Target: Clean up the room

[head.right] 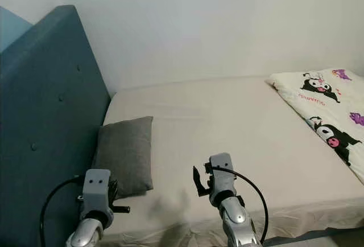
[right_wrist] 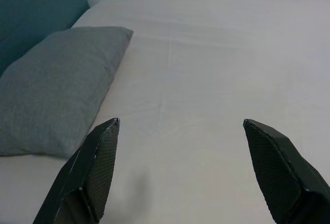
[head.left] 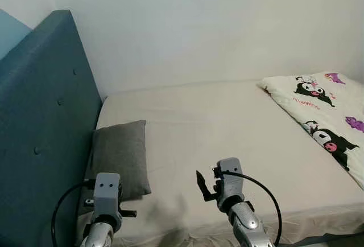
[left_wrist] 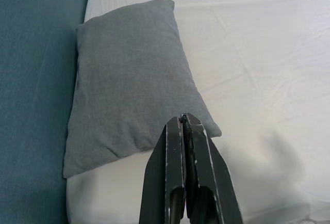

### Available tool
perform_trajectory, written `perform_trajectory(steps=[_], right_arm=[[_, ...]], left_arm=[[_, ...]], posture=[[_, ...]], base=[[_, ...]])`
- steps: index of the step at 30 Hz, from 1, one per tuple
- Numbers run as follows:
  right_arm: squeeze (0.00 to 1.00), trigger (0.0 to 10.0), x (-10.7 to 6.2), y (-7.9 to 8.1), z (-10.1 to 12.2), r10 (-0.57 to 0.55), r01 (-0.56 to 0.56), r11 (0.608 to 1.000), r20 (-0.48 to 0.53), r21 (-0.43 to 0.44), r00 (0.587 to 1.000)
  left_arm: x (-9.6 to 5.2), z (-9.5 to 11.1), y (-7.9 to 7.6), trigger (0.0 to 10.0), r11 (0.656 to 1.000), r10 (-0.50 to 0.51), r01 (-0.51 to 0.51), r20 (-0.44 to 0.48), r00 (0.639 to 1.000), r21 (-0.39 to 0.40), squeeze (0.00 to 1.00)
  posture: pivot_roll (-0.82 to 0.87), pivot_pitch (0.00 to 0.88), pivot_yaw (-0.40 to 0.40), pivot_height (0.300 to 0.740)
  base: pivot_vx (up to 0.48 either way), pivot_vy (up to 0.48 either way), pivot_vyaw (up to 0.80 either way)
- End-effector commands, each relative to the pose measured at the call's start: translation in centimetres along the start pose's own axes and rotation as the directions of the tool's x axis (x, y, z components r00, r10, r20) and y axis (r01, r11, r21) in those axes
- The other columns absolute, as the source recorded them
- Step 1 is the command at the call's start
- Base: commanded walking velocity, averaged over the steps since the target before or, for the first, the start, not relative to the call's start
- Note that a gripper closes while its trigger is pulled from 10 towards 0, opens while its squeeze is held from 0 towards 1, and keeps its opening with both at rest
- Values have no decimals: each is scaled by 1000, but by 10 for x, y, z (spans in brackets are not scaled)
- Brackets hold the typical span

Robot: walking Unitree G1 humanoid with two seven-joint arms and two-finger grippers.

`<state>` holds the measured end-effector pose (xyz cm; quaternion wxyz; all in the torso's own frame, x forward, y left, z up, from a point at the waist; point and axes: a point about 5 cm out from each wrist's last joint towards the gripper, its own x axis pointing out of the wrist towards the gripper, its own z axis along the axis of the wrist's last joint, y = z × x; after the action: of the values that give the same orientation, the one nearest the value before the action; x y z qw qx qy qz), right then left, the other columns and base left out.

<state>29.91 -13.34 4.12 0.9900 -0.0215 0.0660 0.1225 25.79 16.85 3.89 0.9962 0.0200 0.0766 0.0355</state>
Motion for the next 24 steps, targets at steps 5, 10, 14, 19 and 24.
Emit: perform_trajectory(steps=[5,10,14,19,24], right_arm=[[0,10000,-2,3,-5,10,-10,1000,-22,3,1000],[0,10000,-2,3,-5,12,-12,1000,-24,5,1000],[0,10000,-2,4,-6,13,-13,1000,-25,8,1000],[0,10000,-2,4,-6,14,-13,1000,-28,12,1000],[0,10000,-2,4,-6,13,-13,1000,-30,12,999]], left_arm=[[-4,-6,-1,10000,1000,-11,11,-17,1000,11,0],[-4,-5,-1,10000,1000,-16,16,-10,1000,12,0],[-5,-4,-2,10000,1000,-21,21,-5,1000,11,0],[-5,-4,-2,10000,1000,-23,23,-2,1000,15,0],[-6,-4,-2,10000,1000,-21,21,-3,1000,14,0]], posture=[[23,88,-9,740],[23,88,-9,740],[23,89,-10,740],[24,92,-11,740],[24,94,-12,740]], base=[[0,0,0],[0,0,0],[0,-266,0],[0,-412,0],[0,-422,0]])
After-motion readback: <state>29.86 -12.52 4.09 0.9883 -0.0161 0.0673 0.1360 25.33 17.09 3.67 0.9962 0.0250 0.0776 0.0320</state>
